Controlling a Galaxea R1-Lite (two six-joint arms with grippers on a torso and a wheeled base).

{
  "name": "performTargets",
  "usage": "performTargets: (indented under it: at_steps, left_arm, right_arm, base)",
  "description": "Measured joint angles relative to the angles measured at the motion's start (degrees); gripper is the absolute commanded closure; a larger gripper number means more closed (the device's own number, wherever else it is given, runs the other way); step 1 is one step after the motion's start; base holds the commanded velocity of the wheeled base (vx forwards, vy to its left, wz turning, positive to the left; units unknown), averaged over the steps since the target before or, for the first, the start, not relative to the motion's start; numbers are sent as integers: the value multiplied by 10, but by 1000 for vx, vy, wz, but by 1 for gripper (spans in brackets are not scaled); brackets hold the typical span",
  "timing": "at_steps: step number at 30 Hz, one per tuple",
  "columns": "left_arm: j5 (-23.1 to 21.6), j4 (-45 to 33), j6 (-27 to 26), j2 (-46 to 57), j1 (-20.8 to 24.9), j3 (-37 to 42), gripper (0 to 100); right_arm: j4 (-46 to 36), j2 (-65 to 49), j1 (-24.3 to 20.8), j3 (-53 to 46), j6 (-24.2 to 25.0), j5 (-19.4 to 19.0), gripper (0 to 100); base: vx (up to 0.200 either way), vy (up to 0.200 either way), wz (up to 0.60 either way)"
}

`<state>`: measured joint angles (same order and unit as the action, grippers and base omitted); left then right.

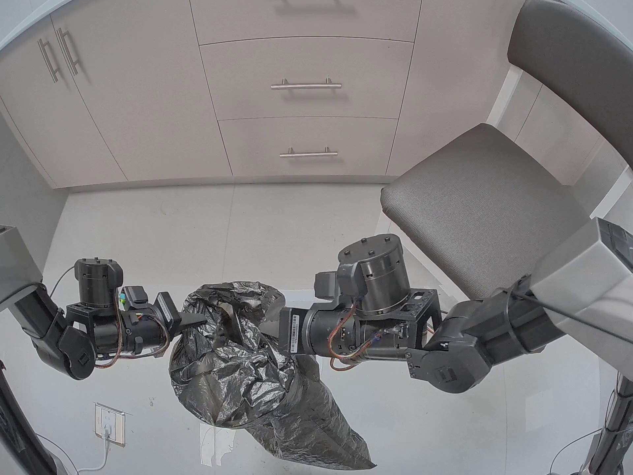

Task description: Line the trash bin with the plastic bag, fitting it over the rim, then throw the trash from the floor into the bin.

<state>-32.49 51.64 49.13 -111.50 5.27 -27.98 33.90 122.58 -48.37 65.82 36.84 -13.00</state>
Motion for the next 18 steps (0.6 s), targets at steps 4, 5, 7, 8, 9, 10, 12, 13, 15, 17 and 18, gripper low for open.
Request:
performTargets:
  at_steps: [4, 5, 7, 8, 9, 10, 12, 13, 15, 17, 18]
  left_arm:
    - [9, 1, -34, -17, -7, -9, 100]
    - [10, 1, -36, -19, -9, -10, 100]
    - [10, 1, -40, -24, -13, -16, 100]
    - [10, 1, -42, -26, -14, -20, 100]
    - [10, 1, -43, -28, -15, -24, 100]
    - [10, 1, -44, -29, -15, -29, 100]
    - [10, 1, -45, -31, -17, -42, 100]
    - [10, 1, -45, -31, -17, -46, 100]
    - [10, 0, -46, -31, -18, -53, 100]
    - [10, 0, -47, -32, -18, -61, 100]
    - [10, 0, -49, -33, -17, -64, 100]
  right_arm:
    - [0, 20, 1, 15, -22, 40, 100]
    - [0, 23, 1, 17, -25, 44, 100]
    - [0, 31, 1, 23, -29, 51, 100]
    - [0, 34, 1, 27, -33, 59, 100]
    - [0, 38, 1, 32, -37, 70, 100]
    - [0, 41, 1, 40, -42, 84, 100]
    - [0, 48, 1, 55, -55, 103, 100]
    - [0, 50, 1, 59, -61, 107, 100]
    - [-1, 55, 1, 67, -67, 110, 100]
    - [-1, 59, 1, 72, -72, 115, 100]
    - [-1, 61, 1, 74, -75, 118, 100]
  base:
    - [0, 0, 0]
    - [0, 0, 0]
    - [0, 0, 0]
    - [0, 0, 0]
    - [0, 0, 0]
    - [0, 0, 0]
    - [0, 0, 0]
    - [0, 0, 0]
    - [0, 0, 0]
    - [0, 0, 0]
    - [0, 0, 0]
